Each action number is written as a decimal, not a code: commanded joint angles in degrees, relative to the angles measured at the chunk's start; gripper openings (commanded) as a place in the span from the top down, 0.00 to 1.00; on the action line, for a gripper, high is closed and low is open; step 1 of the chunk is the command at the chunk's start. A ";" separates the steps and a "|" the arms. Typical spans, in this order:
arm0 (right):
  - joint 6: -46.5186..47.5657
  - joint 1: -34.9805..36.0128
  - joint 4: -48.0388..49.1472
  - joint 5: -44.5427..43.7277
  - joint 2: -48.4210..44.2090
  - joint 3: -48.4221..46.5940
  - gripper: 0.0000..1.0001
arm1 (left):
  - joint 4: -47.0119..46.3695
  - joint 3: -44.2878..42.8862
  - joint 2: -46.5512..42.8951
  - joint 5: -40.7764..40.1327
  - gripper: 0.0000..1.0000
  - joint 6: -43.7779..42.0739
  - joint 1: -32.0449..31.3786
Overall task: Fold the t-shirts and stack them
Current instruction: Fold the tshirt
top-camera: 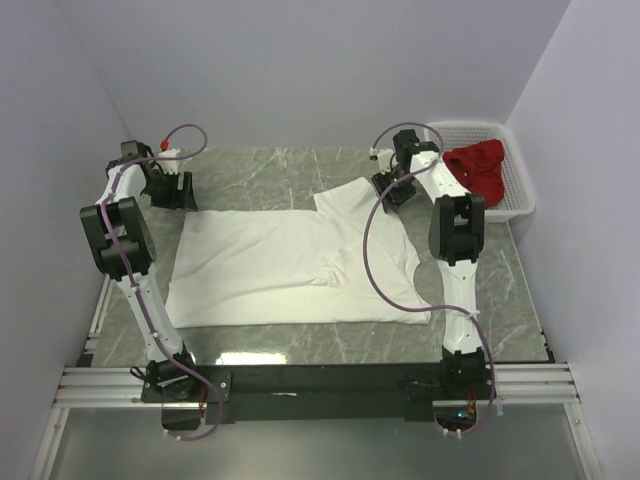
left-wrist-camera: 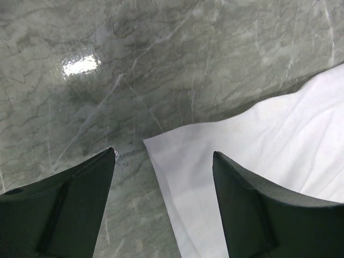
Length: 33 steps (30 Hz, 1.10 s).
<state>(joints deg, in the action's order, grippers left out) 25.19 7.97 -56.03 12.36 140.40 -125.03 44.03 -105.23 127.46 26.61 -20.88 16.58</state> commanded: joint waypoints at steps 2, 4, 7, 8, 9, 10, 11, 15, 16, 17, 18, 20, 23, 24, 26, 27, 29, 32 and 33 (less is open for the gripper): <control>2.58 1.96 1.10 -2.16 1.28 -2.41 0.38 | 0.35 -1.38 -0.37 -0.42 0.20 -0.74 0.12; 3.11 2.14 0.05 -2.52 2.07 -3.90 0.38 | 0.35 -1.21 -0.37 -0.51 0.20 -0.91 0.12; 3.72 2.23 -1.70 -2.34 3.56 -6.53 0.45 | 0.35 -0.94 -0.37 -0.68 0.20 -0.91 0.12; 4.25 2.32 -2.41 -2.25 3.91 -7.32 0.52 | 0.27 -1.03 -0.28 -0.77 0.21 -0.91 0.12; 4.51 2.14 -3.11 -2.34 4.96 -9.33 0.63 | 0.27 -1.03 -0.28 -0.68 0.20 -1.09 0.21; 4.26 2.31 -4.60 -2.25 5.41 -10.40 0.75 | 0.27 -1.20 -0.11 -0.77 0.20 -1.00 0.12; 4.25 2.40 -5.31 -2.17 6.46 -11.28 0.77 | 0.35 -1.29 0.07 -0.86 0.20 -1.09 0.12; 4.08 3.02 -6.90 -2.69 7.17 -13.31 0.78 | 1.15 -2.87 1.03 -0.86 0.20 -1.09 0.12; 3.99 3.02 -6.81 -2.69 7.08 -12.96 0.83 | 1.32 -3.05 1.04 -0.77 0.20 -1.09 0.12; 3.90 3.11 -6.46 -2.87 6.82 -12.69 0.89 | 1.32 -3.14 1.12 -0.77 0.20 -1.18 0.12; 3.99 3.11 -6.55 -2.87 6.64 -12.34 0.97 | 1.23 -3.31 1.13 -0.77 0.21 -1.09 0.12; 4.25 3.20 -6.46 -3.13 6.47 -12.25 1.00 | 1.06 -3.31 1.13 -0.51 0.22 -1.35 0.12; 4.78 3.28 -5.06 -3.57 4.72 -9.80 1.00 | 0.79 -4.01 1.48 0.46 0.25 -2.66 0.12; 4.61 3.28 -4.53 -3.66 3.93 -7.79 1.00 | 1.40 -4.71 2.17 1.33 0.27 -3.71 0.12; 4.61 3.28 -2.86 -3.48 1.74 -6.02 1.00 | 3.43 -5.94 2.71 3.79 0.31 -6.70 0.12; 4.60 3.20 -2.51 -3.48 1.20 -4.62 1.00 | 3.69 -6.39 3.23 4.50 0.33 -7.58 0.12; 4.52 3.28 -1.89 -3.48 0.14 -3.82 1.00 | 6.49 -8.57 4.02 7.12 0.36 -11.96 0.12; 4.17 3.20 -2.42 -3.22 0.05 -4.25 1.00 | 10.18 -11.48 5.78 9.06 0.38 -16.88 -0.14; 4.08 3.20 -2.59 -3.22 -0.04 -4.69 1.00 | 10.89 -12.01 6.65 9.16 0.38 -18.04 -0.14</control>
<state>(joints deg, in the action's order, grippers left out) 29.06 10.90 -58.72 9.65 143.41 -129.93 50.13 -113.56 132.57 31.24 -31.40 16.56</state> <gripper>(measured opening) 0.006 0.620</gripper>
